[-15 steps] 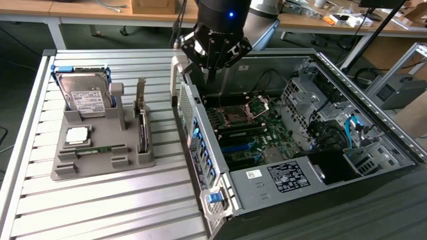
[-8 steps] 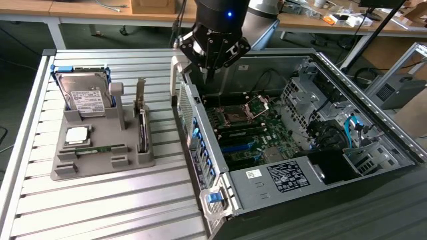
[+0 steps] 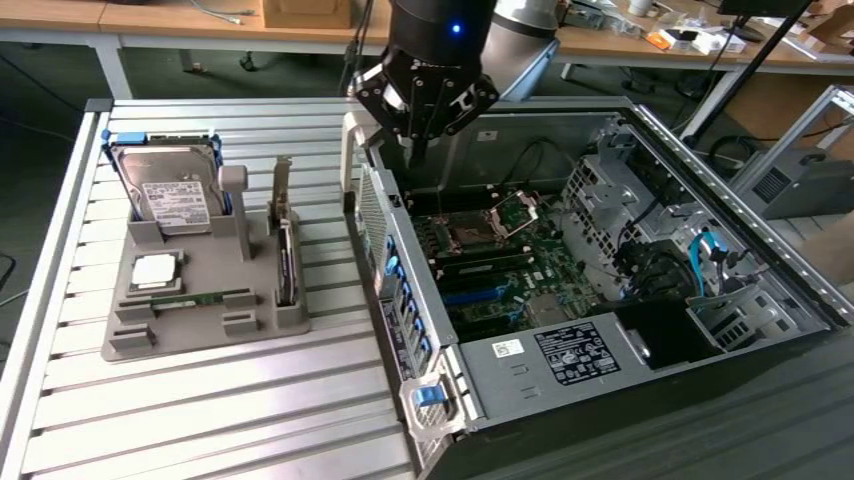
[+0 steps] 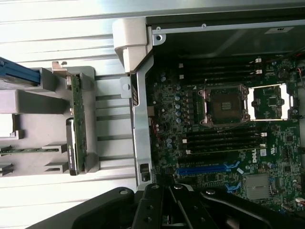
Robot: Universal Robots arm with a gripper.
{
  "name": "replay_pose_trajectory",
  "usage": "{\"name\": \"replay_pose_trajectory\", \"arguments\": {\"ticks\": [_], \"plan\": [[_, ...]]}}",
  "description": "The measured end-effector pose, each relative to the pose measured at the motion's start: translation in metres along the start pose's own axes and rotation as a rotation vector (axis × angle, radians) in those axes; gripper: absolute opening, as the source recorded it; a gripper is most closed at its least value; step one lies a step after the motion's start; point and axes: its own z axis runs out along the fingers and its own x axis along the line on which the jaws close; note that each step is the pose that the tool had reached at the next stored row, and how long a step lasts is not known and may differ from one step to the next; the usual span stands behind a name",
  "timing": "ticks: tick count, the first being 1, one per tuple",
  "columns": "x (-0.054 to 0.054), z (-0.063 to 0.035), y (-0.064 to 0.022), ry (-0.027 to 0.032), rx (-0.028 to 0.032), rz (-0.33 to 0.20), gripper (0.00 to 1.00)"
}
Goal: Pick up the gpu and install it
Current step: 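Reach for the gpu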
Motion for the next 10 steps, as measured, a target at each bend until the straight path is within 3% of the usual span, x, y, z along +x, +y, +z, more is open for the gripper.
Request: {"name": "replay_pose_trajectory", "arguments": {"ticks": [10], "plan": [[0.0029,-0.0001,-0.0002,0.0001,0.0001,0.000,0.11]]}}
